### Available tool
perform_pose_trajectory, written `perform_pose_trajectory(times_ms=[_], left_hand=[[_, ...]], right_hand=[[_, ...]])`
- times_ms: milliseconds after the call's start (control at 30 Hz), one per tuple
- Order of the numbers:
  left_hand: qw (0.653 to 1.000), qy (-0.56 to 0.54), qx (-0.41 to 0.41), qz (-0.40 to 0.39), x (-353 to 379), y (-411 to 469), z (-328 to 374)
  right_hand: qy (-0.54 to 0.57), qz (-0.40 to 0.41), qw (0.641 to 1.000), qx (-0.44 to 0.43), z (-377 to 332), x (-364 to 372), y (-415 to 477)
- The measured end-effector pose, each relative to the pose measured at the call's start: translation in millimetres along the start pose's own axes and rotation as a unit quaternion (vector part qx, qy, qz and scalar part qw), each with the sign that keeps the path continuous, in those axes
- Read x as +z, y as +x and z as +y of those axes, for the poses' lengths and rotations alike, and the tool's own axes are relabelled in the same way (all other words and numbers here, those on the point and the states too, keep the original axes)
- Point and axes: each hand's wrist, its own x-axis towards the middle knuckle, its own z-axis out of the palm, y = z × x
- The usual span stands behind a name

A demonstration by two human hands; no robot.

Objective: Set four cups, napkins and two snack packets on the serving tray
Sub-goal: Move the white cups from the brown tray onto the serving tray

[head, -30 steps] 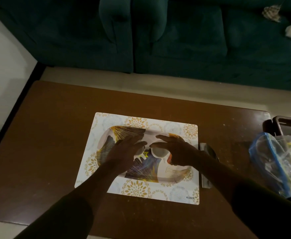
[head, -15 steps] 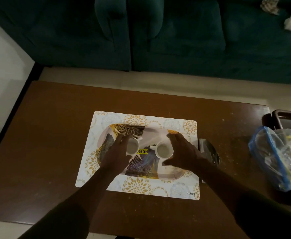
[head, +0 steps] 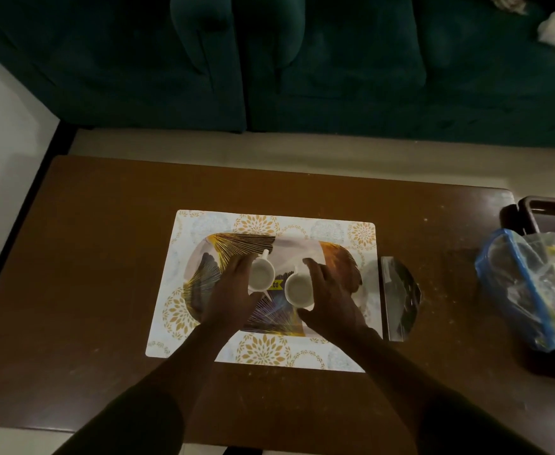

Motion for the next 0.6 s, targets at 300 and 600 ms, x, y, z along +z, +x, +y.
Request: perform_pose_trajectory(times_ms=[300,600], left_hand=[[0.998,-0.047,0.003,0.039,1.0,19.1,9.3],[0.998,-0.047,-0.01,0.045,2.7,39.1,9.6]], right_hand=[[0.035,0.026,0.998,0.037,-12.3,-0.6,29.5],[0.003,0.044,0.999,0.026,-5.7,-6.0,46.9]])
